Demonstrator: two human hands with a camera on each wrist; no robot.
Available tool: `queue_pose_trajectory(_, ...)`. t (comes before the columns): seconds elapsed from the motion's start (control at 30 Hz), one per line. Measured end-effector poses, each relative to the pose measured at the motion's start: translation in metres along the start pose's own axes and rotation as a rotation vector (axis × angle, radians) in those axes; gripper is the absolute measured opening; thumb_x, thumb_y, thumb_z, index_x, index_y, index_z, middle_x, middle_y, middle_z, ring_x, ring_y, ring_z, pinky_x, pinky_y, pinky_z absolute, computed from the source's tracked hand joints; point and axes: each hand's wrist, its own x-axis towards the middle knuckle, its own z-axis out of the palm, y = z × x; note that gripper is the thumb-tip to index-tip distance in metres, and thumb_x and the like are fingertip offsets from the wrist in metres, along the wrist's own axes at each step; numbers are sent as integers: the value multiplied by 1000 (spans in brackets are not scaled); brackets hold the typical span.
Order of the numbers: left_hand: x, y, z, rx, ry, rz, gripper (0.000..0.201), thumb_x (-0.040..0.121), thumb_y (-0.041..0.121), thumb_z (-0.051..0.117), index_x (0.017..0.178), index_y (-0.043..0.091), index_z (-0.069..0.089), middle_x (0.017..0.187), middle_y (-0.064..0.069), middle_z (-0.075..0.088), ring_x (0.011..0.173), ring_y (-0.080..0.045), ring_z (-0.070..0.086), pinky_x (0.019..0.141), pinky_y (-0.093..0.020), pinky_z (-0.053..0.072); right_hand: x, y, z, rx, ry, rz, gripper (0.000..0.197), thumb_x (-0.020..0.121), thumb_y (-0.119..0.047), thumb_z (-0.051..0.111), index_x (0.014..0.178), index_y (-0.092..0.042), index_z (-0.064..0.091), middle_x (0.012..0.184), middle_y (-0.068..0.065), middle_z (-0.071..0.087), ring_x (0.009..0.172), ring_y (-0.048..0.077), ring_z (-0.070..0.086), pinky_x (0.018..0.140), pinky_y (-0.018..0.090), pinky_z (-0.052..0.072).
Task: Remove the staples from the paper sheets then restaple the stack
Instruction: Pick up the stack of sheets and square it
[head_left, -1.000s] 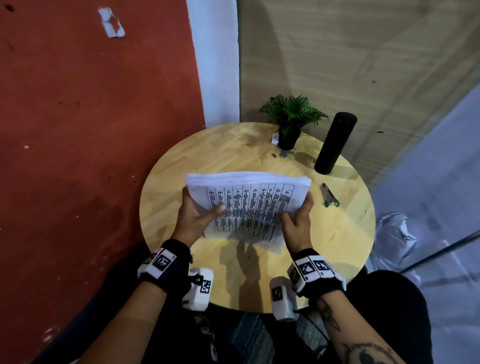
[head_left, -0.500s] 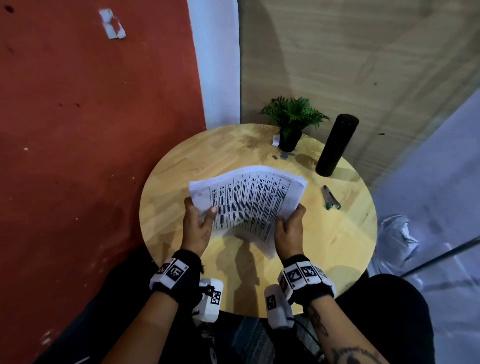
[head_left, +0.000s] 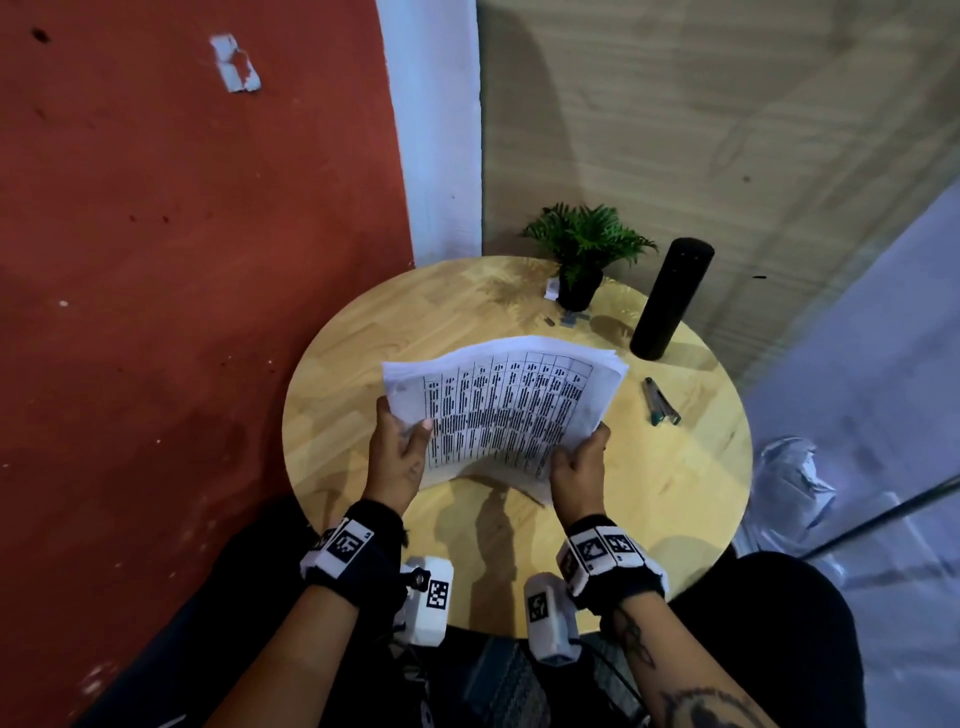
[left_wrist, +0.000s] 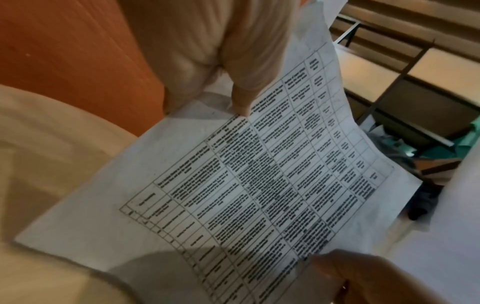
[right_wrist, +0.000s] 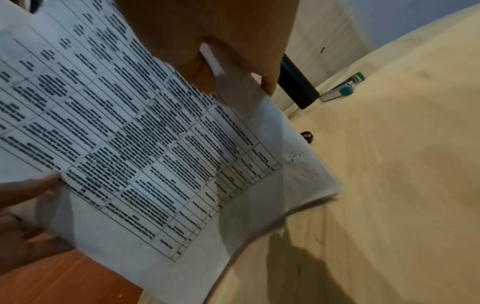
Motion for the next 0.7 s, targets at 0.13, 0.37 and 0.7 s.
queue_pose_trajectory(0.13, -4, -2, -8, -73, -22, -68, 58, 86, 8, 64, 136, 6, 35, 132, -13, 53, 119, -24, 54, 103, -38, 44, -5, 1, 1, -22, -111, 23, 66, 67, -19, 51, 128, 2, 36, 114, 8, 49, 104, 20, 49, 81, 25, 38)
queue_pose_trajectory(0.37, 13, 7, -14, -157, -144, -149, 48, 85, 9, 66, 129, 2, 49, 124, -12, 62, 115, -27, 59, 100, -46, 46, 28, -14, -1, 58, -64, 83, 26, 88, 4, 47, 106, -8, 33, 100, 14, 55, 94, 29, 54, 83, 43, 46)
queue_pose_trajectory(0.7, 79, -35, -2, 22, -106, -466, 44, 86, -2, 61, 128, -6, 49, 132, -23, 53, 115, -31, 54, 105, -48, 36, 67, -4, -10, -351, -344, 307, 44, 90, -12, 53, 129, -1, 35, 112, 23, 56, 106, 36, 56, 76, 33, 39)
